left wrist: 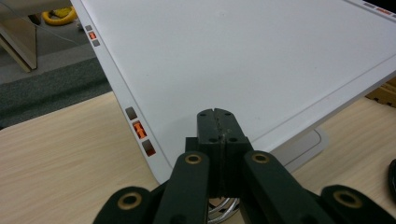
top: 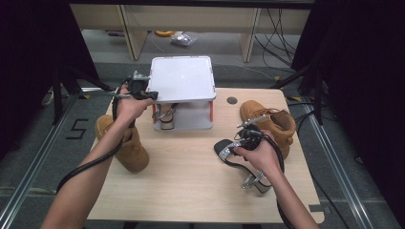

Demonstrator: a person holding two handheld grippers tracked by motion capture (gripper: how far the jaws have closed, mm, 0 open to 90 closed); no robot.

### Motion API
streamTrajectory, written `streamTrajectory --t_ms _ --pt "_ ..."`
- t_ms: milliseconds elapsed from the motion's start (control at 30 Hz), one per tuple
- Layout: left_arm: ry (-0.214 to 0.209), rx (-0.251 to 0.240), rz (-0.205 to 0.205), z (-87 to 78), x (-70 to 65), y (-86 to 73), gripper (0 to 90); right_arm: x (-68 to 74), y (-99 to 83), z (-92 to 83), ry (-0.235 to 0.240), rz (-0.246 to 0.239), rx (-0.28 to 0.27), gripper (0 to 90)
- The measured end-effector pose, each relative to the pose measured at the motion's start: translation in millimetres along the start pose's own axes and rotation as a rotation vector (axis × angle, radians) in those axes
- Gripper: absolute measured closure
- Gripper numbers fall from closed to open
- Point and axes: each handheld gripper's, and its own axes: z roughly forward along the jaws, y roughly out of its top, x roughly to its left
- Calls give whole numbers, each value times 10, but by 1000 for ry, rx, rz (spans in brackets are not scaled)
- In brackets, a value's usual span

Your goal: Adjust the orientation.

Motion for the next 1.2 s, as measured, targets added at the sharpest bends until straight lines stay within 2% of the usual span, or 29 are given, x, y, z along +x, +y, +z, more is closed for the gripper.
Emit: streamTrajectory --t_ms 67,100,200,233,267,333,367,400,433,500,533,567,633,667,700,733,800,967,1000,1100,1200 --pt "1 6 3 -4 4 4 898 -38 -28 -41 -13 1 18 458" --pt "-2 21 19 -14 18 6 898 -58 -44 -53 -18 -1 31 458" --pt "-7 12 14 -12 26 -2 898 -98 -100 -80 -20 -3 46 449" --pt "-8 14 13 -13 28 -2 898 -116 -123 -85 -17 -2 70 445" --pt "-8 -1 -8 0 17 -1 898 -132 -138 -84 -19 -6 84 445" --pt "-9 5 -5 -2 18 4 898 -168 -171 -62 -21 -21 115 426" --pt "-13 -1 -6 3 17 2 898 -189 -187 -55 -22 -15 152 425" --pt "-7 22 16 -15 26 5 898 -210 -203 -42 -19 -25 156 423" --pt "-9 15 14 -11 24 2 898 -213 -215 -43 -21 -19 185 416" --pt "-6 17 14 -12 23 4 898 -248 -248 -17 -15 -43 204 413" --pt "-7 20 10 -13 24 7 898 -248 -254 -17 -11 -35 219 411" --pt "-8 0 -10 3 12 4 898 -262 -273 4 -8 -41 237 408" --pt "-6 21 11 -13 24 8 898 -293 -296 28 -9 -58 256 400" --pt "-6 21 10 -13 23 8 898 -306 -307 44 -11 -54 270 395" --pt "-5 19 12 -12 22 8 898 -298 -314 40 1 -35 286 391" --pt "-4 24 13 -15 22 11 898 -300 -326 49 -7 -14 315 391" --pt "-5 19 12 -10 21 11 898 -311 -337 74 -10 -10 336 383" --pt "-4 24 12 -14 22 12 898 -322 -363 187 17 -25 376 362" --pt "-3 5 -6 0 12 8 898 -316 -364 209 18 -19 387 362" --pt "-4 18 6 -8 18 12 898 -323 -365 275 31 -51 395 357" --pt "-5 22 15 -10 20 14 898 -328 -352 326 33 -53 412 355"
